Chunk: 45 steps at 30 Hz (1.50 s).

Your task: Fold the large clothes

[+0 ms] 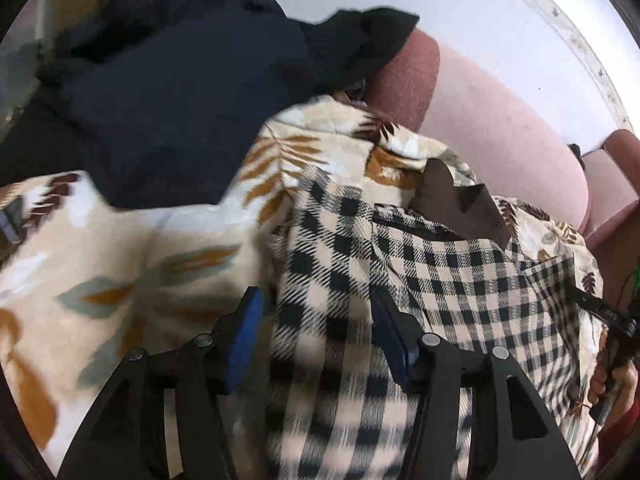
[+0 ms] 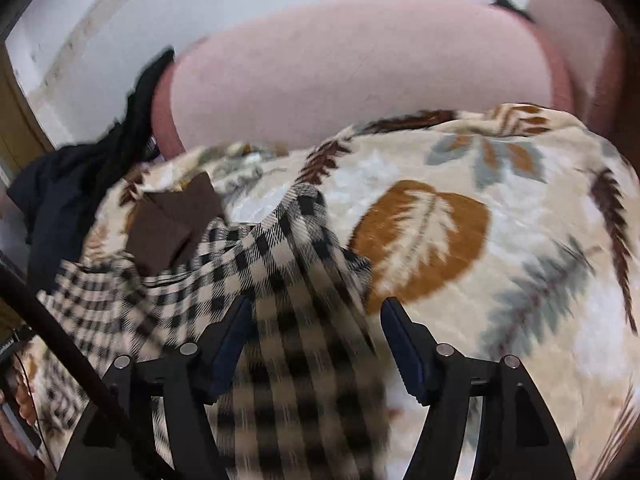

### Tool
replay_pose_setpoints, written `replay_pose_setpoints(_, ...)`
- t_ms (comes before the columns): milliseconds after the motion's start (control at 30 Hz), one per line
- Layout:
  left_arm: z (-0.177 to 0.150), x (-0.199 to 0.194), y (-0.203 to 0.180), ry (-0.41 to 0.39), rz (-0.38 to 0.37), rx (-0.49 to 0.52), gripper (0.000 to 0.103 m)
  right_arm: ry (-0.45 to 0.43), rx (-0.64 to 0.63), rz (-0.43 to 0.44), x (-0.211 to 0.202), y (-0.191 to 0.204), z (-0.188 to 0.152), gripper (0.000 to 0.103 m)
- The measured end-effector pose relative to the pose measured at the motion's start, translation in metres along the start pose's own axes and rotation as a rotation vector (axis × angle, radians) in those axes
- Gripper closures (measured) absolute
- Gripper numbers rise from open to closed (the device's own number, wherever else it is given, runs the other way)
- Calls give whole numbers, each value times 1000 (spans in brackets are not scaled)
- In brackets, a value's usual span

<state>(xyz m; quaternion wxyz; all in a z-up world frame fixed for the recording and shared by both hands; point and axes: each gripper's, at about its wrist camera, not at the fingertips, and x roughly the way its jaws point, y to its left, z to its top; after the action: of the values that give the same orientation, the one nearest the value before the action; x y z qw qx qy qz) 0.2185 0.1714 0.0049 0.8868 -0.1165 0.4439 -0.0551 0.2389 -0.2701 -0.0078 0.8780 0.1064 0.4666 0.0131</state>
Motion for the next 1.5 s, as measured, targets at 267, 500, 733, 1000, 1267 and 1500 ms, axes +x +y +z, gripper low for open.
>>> replay_pose_setpoints(267,15,29,4,52,-4,-25,91,16,-41,-67,18,3,11,98)
replay_pose_setpoints(500,13,33,16,60,-23,-86,93,34,127,-82,37,-35,17,98)
replay_pose_setpoints(733,18,18,14,25,42,-53,75,32,157,-96,36,-43,18,68)
replay_pose_setpoints(1000,9,-40,14,-58,56,-82,46,-49,195,-57,-51,-71,-15,39)
replay_pose_setpoints(1267,-51,-54,1,68,102,-34,43,46,245,146,-74,-69,-109,31)
replay_pose_setpoints(1500,-101,-43,3,177,183,-29,44,114,153,204,-51,-38,-132,71)
